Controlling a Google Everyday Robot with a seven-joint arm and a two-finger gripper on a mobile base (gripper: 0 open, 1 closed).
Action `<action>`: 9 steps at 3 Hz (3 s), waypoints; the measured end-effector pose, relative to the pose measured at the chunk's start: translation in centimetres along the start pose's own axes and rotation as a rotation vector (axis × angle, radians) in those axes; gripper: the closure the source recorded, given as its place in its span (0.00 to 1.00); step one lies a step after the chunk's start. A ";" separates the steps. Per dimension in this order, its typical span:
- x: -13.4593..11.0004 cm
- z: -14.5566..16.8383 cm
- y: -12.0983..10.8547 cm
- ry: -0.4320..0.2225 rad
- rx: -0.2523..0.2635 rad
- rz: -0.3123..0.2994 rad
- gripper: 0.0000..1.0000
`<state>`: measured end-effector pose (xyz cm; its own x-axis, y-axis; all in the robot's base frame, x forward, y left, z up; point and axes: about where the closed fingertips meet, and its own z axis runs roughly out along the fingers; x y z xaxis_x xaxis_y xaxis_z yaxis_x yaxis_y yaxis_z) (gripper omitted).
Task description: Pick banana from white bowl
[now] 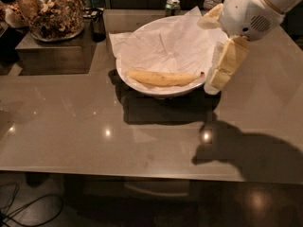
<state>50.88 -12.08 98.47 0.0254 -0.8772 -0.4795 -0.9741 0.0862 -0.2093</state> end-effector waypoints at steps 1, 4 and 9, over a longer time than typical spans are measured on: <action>-2.5 1.6 -2.4 -0.085 -0.025 -0.039 0.00; -2.0 3.3 -4.3 -0.145 -0.021 0.001 0.00; -0.5 11.2 -8.6 -0.234 -0.108 0.043 0.36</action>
Offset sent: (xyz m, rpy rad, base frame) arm 0.0232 0.0249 0.0030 0.0663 -0.0032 0.0567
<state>61.75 -7.10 90.95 0.0223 -0.7394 -0.6729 -0.9934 0.0591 -0.0979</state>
